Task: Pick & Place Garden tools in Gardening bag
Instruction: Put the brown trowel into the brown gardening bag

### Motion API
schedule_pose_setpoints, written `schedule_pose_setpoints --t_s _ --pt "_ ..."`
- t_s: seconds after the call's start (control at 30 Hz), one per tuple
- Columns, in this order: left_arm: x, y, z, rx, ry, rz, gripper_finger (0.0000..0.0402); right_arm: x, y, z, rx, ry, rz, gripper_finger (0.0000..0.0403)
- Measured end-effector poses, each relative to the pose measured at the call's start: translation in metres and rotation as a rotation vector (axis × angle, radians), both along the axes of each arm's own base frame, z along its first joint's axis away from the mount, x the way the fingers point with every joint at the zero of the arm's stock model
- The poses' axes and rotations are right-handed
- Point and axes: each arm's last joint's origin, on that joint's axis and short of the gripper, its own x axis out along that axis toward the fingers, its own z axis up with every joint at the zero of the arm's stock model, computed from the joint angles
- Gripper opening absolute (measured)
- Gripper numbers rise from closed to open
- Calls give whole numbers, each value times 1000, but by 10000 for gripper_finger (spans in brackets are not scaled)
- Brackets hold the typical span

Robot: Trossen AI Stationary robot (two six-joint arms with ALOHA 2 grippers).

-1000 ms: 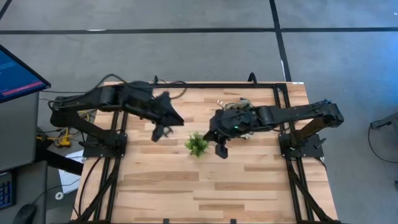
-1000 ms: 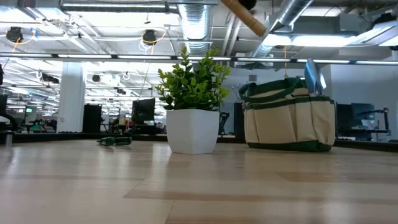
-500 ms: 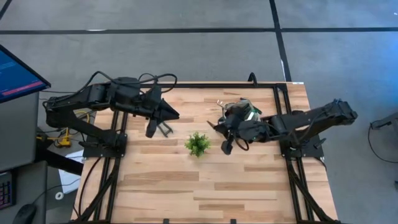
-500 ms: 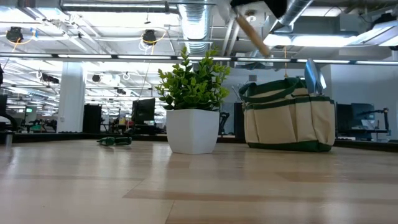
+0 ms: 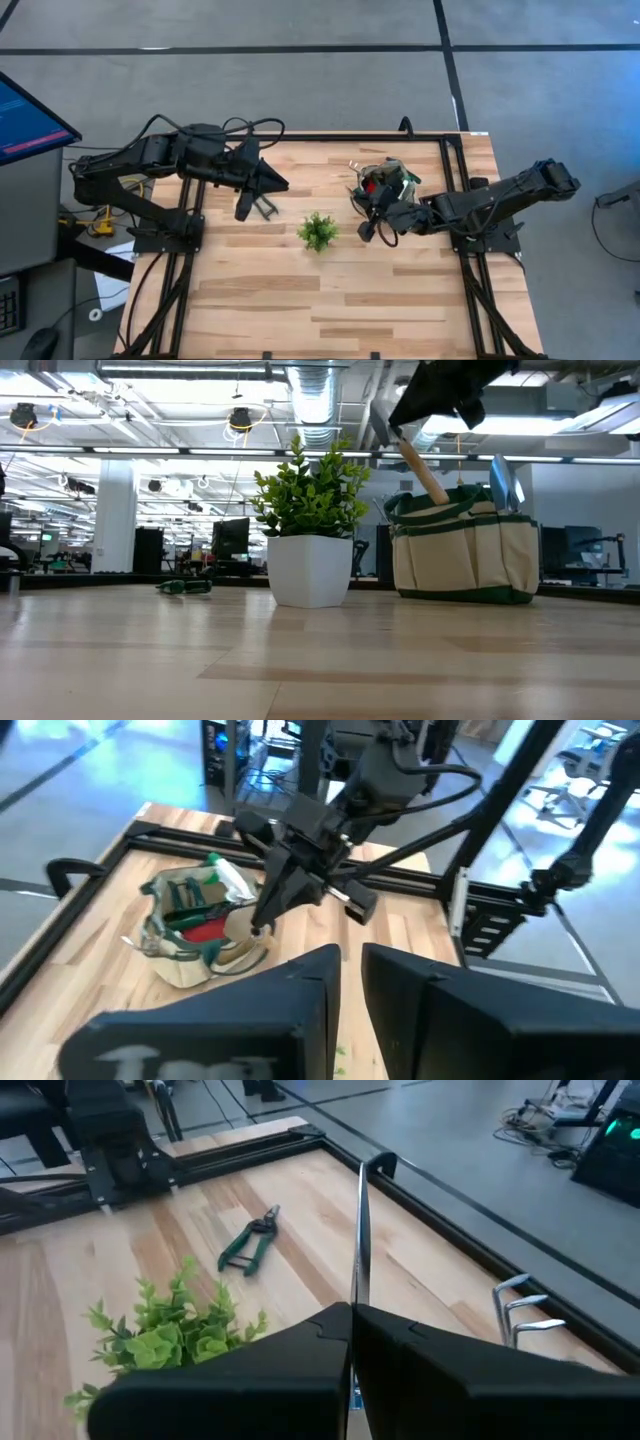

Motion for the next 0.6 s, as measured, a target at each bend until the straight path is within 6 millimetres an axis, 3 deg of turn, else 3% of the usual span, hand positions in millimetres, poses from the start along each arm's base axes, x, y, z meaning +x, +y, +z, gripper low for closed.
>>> schedule_pose_setpoints --t_s 0.6 --pt "0 2 0 22 0 54 34 4 -27 -9 -57 62 -32 0"
